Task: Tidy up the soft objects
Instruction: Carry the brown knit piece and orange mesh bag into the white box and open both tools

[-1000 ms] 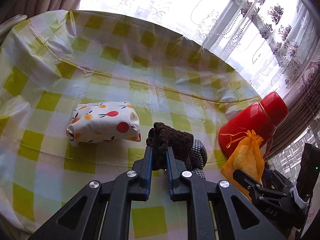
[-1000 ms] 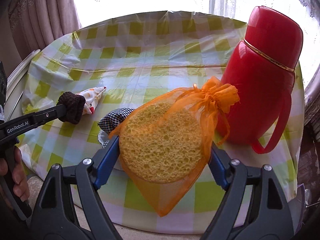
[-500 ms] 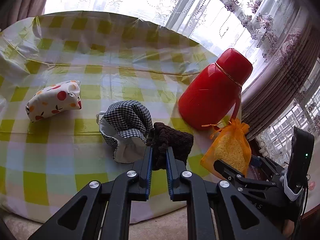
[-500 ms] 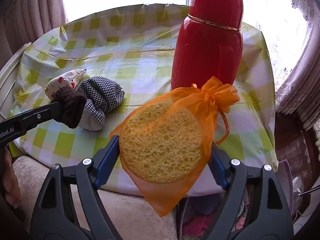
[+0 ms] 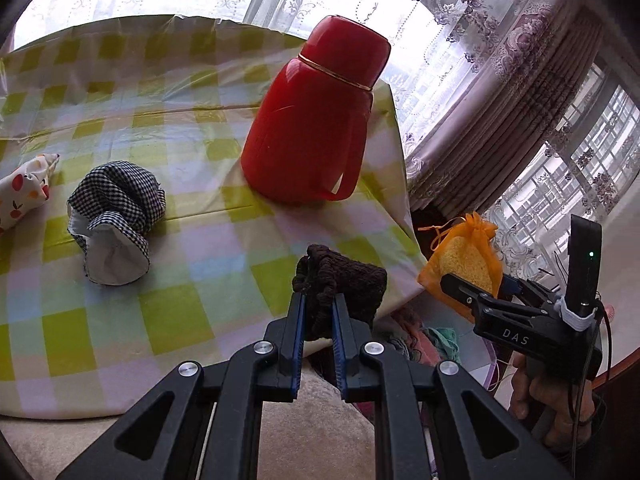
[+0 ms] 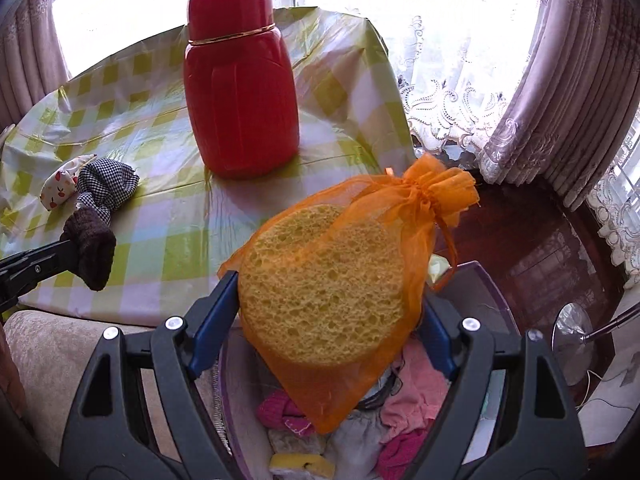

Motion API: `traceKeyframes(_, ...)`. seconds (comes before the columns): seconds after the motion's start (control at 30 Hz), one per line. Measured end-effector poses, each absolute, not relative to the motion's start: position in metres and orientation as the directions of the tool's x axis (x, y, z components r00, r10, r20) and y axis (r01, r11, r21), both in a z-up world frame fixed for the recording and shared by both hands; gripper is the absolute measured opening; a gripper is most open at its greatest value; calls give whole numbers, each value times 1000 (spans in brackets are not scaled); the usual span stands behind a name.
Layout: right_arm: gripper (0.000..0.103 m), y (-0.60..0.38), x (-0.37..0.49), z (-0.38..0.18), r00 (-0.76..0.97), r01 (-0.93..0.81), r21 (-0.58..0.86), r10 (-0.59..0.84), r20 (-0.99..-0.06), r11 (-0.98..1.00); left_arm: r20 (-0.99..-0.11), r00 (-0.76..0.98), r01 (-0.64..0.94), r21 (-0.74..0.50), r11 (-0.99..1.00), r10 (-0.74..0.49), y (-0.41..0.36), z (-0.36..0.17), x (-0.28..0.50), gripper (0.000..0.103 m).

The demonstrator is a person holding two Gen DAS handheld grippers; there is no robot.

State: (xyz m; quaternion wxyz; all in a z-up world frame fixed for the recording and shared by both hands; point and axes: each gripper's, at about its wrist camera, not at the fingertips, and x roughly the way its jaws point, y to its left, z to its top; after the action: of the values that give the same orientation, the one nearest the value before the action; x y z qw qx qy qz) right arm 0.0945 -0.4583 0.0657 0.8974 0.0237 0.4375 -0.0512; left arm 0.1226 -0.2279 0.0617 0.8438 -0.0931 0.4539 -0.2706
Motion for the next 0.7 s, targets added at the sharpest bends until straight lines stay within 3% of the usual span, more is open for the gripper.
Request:
traceKeyframes(0.3, 84, -516, 76, 68, 598, 232, 1, -142, -789, 973, -755, 335, 497, -367, 786, -564, -291, 52, 99, 14)
traceKeyframes(0.4, 84, -523, 75, 66, 598, 243, 9, -143, -789, 970, -778, 296, 526, -351, 775, -554, -304, 45, 98, 21)
traceKeyframes(0.5, 84, -522, 75, 64, 595, 241, 15, -136, -792, 970, -811, 269, 526, -329, 784, -520, -312, 33, 99, 39)
traceKeyframes(0.7, 84, -527, 73, 58, 586, 245, 23, -129, -800, 969, -808, 279, 483, -349, 803, -519, -301, 31, 104, 42)
